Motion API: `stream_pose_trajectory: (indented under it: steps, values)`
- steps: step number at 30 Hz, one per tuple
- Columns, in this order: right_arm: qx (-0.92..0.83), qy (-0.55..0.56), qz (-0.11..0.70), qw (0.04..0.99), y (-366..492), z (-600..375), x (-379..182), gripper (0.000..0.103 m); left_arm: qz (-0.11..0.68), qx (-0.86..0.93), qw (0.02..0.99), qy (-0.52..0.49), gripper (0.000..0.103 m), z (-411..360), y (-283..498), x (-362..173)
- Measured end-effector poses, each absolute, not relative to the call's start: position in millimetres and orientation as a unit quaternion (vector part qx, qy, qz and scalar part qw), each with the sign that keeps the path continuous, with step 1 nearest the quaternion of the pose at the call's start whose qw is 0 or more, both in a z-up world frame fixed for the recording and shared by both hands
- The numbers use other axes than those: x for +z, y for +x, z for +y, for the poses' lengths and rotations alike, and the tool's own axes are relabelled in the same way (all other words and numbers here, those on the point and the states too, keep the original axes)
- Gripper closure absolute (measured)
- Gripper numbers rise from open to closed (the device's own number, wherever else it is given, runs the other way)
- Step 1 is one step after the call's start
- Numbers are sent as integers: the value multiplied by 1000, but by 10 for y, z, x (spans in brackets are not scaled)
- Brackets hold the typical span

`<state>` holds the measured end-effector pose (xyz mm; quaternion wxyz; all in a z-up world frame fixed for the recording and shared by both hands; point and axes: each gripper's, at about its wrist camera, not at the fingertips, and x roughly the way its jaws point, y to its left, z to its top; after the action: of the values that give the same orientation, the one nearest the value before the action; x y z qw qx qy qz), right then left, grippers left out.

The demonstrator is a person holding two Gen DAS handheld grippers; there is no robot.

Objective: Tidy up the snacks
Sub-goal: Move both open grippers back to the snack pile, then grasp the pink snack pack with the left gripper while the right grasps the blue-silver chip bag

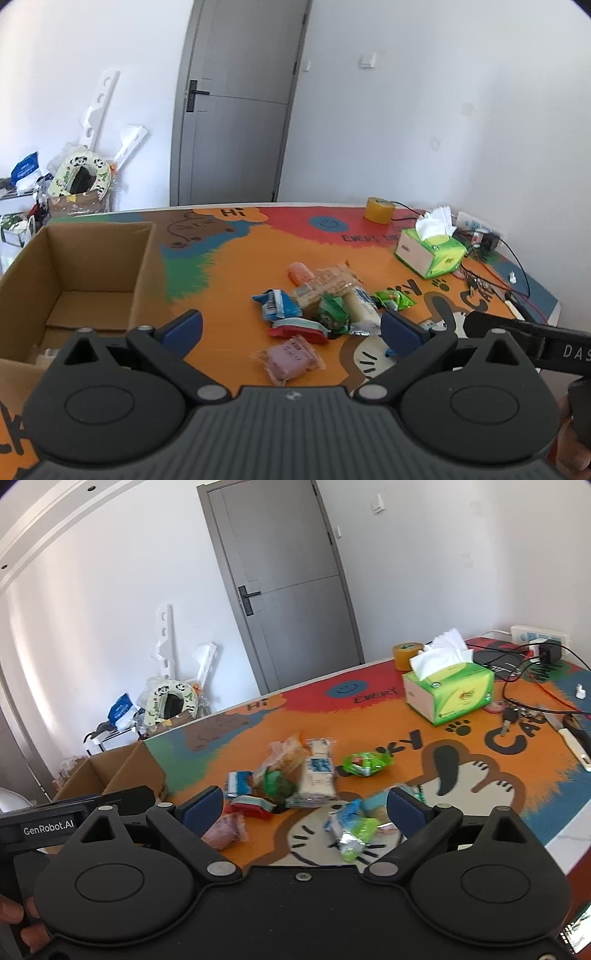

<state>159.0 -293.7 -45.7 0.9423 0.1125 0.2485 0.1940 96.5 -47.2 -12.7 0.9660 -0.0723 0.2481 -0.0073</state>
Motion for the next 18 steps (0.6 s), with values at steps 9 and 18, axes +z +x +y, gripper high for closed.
stream_pose_trajectory:
  steps: [9,18]
  values:
    - [185,124,267,938,1712,-3132,-623,17,262,-24,962,-67,4,-640,1128,-246]
    - [178,133,302,927,1906,-3172,-922,21,289,-25,955,-67,9,-665,1374,-496]
